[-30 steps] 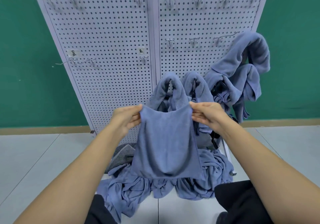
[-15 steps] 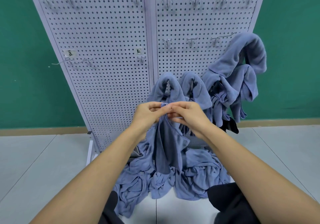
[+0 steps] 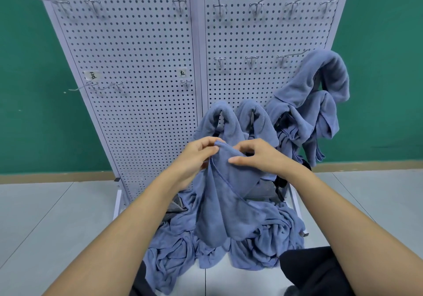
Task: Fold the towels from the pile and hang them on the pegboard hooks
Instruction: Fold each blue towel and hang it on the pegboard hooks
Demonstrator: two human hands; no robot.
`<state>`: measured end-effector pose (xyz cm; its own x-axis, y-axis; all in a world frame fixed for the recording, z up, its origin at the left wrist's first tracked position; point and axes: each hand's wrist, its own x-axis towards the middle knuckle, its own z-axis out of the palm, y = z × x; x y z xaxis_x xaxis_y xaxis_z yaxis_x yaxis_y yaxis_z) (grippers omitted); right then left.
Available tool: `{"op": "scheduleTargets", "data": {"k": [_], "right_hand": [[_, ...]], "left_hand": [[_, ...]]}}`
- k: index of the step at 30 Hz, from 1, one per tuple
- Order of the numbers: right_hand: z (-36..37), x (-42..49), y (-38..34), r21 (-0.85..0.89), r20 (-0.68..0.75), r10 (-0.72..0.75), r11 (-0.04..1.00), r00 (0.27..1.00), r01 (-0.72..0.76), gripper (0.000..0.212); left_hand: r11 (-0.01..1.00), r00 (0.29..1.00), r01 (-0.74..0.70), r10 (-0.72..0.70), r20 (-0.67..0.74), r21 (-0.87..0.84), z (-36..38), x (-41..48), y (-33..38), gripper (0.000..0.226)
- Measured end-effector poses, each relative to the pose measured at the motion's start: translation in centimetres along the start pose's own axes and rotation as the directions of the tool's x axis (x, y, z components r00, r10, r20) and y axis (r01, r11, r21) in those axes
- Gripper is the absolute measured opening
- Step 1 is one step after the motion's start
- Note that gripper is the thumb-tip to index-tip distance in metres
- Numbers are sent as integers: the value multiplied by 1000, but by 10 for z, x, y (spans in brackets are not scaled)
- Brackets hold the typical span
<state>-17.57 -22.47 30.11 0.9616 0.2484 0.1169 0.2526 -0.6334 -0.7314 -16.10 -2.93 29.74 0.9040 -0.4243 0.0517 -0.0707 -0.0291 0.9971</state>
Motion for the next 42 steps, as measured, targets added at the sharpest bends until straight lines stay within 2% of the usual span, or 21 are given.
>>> {"op": "scheduleTargets", "data": {"k": [2,5,10,14,19,22,24,26,27,29,31,34,37,39,42], "right_hand": [[0,5,0,-51,-19,-14,999,1000,13,23],[0,12,-5,-246,-83,-29,969,996,8,22],[-6,20,-21,-322,-157,14,945,988,-65,24],[-11,27,-42,-319,-199,10,945,980,-74,33],[-41,26,-70,-204,-328,-9,977,945,-62,35],[-65,21,-80,-11,-424,27,999,905,-35,40],[-75,15,-85,128,-426,50,992,903,6,33],[-80,9,-88,238,-413,71,971,908,32,30],[-81,7,-88,291,-399,81,956,913,42,32],[-82,3,-85,372,-374,107,927,921,44,35],[-78,1,-79,412,-373,146,911,917,23,36],[-67,3,-64,429,-393,222,902,892,-35,36],[-52,3,-50,455,-351,270,886,897,-89,38],[-45,3,-45,479,-347,274,874,897,-82,38],[-43,1,-45,497,-380,279,866,882,-60,33]], "left_hand": [[999,998,25,-23,-65,31,-4,3,-3,23],[994,983,90,-80,-165,54,-10,7,-9,16],[986,963,154,-135,-233,65,-13,1,-11,5],[964,968,234,-219,-119,127,-6,-14,-12,11],[891,892,452,-451,-25,38,16,-24,-39,23],[775,795,605,-599,93,-183,24,-23,-51,47],[609,725,676,-652,222,-415,28,-22,-59,67],[366,706,647,-619,344,-669,37,-20,-66,81],[254,726,594,-578,373,-764,43,-20,-67,82],[102,773,483,-516,369,-870,57,-17,-67,75],[4,774,424,-521,360,-906,71,-16,-64,65],[-68,746,401,-554,370,-913,91,-18,-62,50],[-101,750,359,-560,352,-928,100,-20,-71,30],[-51,737,260,-634,232,-964,98,-18,-83,25],[-11,752,123,-651,100,-992,83,-17,-102,19]]}}
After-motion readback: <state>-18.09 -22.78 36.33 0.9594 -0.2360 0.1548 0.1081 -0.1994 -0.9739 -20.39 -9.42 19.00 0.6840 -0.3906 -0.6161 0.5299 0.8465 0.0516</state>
